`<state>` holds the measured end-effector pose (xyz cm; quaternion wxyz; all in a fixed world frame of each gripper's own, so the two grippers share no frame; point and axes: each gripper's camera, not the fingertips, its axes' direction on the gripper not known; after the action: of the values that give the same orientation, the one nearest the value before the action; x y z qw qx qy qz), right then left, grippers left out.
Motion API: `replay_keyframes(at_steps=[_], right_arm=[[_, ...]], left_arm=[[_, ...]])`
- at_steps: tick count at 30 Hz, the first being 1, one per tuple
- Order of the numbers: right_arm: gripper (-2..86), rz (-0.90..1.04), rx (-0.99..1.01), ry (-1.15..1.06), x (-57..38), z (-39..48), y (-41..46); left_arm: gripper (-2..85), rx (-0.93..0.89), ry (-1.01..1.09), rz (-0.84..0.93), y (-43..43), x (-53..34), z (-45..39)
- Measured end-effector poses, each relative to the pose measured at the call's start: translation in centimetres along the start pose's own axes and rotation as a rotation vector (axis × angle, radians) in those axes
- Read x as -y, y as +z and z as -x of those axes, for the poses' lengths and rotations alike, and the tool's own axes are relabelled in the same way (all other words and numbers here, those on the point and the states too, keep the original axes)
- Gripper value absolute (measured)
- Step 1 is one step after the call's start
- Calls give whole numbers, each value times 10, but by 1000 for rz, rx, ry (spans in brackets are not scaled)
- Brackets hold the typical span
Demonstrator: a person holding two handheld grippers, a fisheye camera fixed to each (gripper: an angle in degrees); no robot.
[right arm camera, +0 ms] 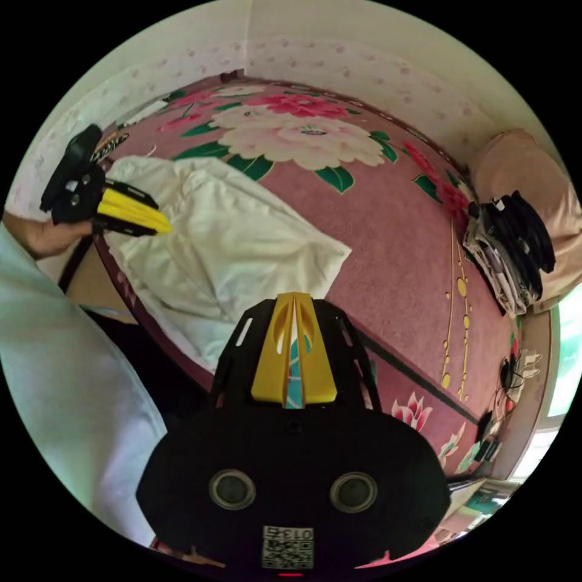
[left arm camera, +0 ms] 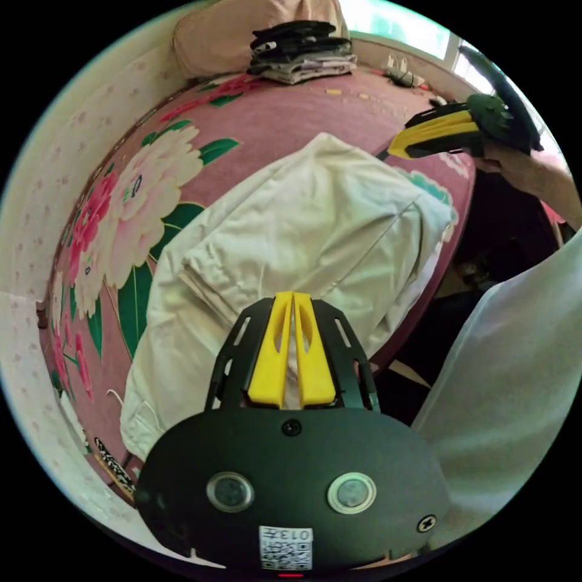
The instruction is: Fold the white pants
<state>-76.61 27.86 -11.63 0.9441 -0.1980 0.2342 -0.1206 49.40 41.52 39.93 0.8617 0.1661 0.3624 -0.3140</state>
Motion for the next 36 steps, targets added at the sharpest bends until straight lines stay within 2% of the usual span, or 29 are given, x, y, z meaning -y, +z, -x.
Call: replay_keyframes(at_steps=[2,4,8,11,12,13,14,16,17,19,21,25,29,31,36], right_arm=[[0,51,-26,-30,1,16,12],[0,146,5,-53,9,28,39],[-1,47,-70,-45,20,42,29],[-1,89,-54,-113,44,42,21],[0,136,-24,-110,63,35,16],[1,76,0,-66,80,25,1],[2,31,9,-51,89,20,-7],[8,-35,35,-52,132,11,-22],[11,-39,64,-60,145,10,-22],[31,-80,195,-102,206,13,-22],[72,-118,267,-151,258,28,-20],[95,-145,440,-313,395,106,-9],[95,-98,528,-543,504,218,14],[96,-53,557,-665,563,294,37],[102,95,569,-821,651,418,97]], left_arm=[[-3,14,2,66,26,1,-12],[-3,50,-22,-5,34,-8,-19],[-3,30,-64,-37,48,-18,-20],[-3,-18,-145,48,53,-15,-7],[-2,7,-237,12,47,-23,2],[0,13,-351,-54,37,-40,15],[1,14,-422,-71,34,-51,23],[9,58,-734,-102,26,-108,55],[12,79,-819,-104,25,-126,63],[41,118,-1149,-141,24,-207,92],[89,67,-1359,-178,30,-267,112],[120,-89,-1591,-262,60,-362,142],[124,-175,-1620,-285,89,-400,162],[130,-284,-1626,-332,110,-418,172],[143,-409,-1617,-402,132,-447,180]])
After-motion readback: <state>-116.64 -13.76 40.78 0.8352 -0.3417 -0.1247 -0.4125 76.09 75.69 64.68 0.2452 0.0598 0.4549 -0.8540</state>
